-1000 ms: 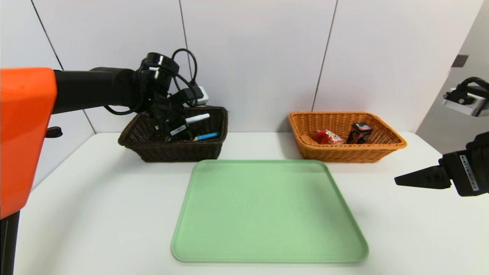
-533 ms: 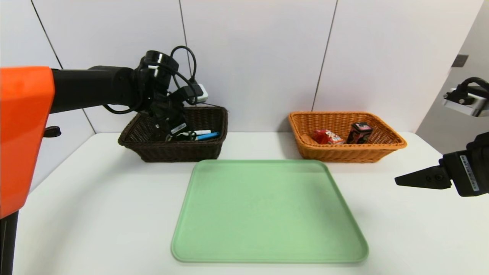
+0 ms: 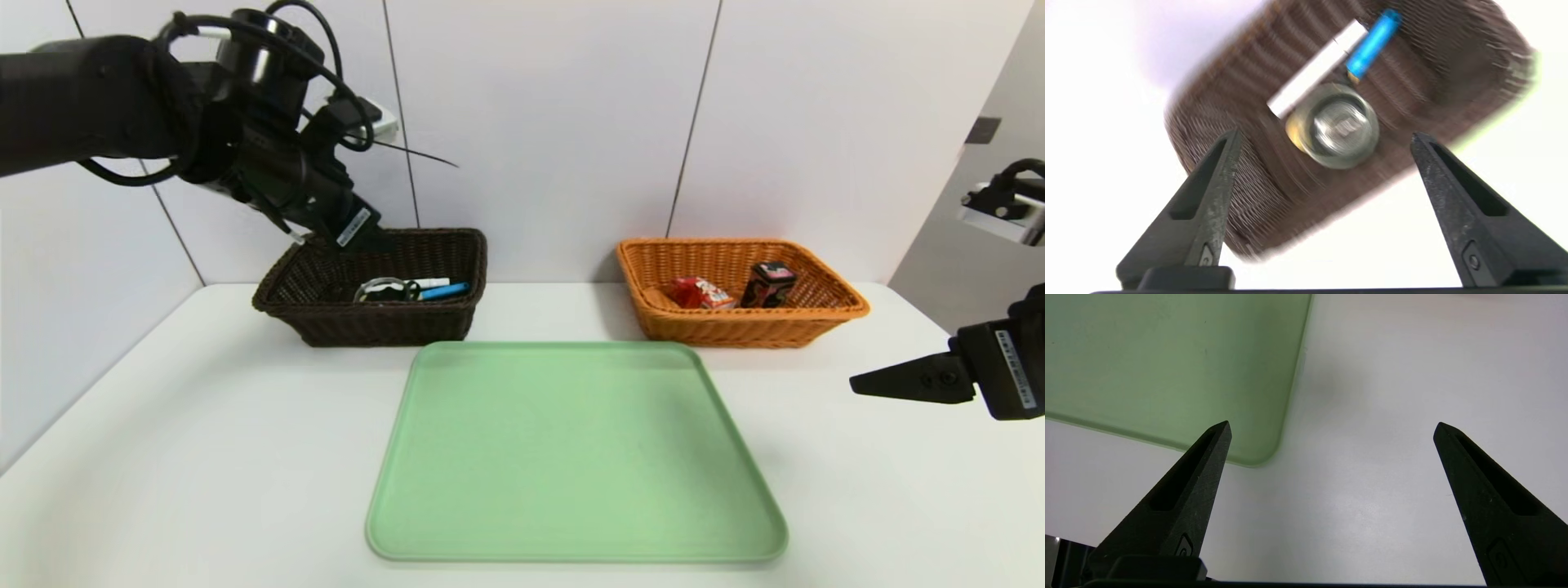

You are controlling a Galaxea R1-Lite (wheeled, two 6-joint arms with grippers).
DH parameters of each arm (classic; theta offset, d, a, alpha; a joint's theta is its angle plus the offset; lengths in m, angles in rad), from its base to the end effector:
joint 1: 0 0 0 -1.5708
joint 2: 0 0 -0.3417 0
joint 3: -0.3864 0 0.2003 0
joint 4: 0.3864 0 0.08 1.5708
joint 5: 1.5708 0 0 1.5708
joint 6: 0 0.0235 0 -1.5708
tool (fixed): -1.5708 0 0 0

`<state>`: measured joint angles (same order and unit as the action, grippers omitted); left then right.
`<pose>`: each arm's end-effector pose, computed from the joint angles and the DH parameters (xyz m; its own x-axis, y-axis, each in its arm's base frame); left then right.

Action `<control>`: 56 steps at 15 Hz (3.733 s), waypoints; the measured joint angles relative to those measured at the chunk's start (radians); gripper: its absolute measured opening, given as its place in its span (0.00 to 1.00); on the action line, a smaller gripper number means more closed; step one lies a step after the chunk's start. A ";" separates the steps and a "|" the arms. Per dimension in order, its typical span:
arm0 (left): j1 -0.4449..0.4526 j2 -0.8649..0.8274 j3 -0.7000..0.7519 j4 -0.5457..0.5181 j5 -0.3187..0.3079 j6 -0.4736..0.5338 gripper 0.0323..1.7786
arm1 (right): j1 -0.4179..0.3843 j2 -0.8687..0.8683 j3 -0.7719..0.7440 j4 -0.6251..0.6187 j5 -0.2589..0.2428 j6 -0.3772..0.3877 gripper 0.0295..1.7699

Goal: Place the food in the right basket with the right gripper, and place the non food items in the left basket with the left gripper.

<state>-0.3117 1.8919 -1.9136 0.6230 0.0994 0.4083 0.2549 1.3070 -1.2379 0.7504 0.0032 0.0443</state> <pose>0.3595 -0.1134 0.3452 0.8114 -0.1572 -0.5629 0.4224 0.8234 0.3789 0.1663 0.0434 0.3167 0.6597 0.1752 -0.7308 -0.2227 0.9743 0.0326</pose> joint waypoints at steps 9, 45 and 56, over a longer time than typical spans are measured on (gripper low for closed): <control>-0.059 -0.442 0.390 0.216 0.285 -0.491 0.92 | 0.003 -0.216 0.074 0.001 -0.053 -0.022 0.97; 0.314 -1.890 1.729 -0.352 0.150 -0.273 0.95 | -0.247 -1.292 0.959 -0.392 -0.086 -0.217 0.97; 0.314 -1.894 1.914 -0.699 -0.065 -0.390 0.95 | -0.248 -1.308 1.205 -0.675 0.042 -0.146 0.97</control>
<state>0.0028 -0.0019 0.0000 -0.0755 0.0340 0.0181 0.0072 -0.0013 -0.0326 0.0753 0.0451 -0.1019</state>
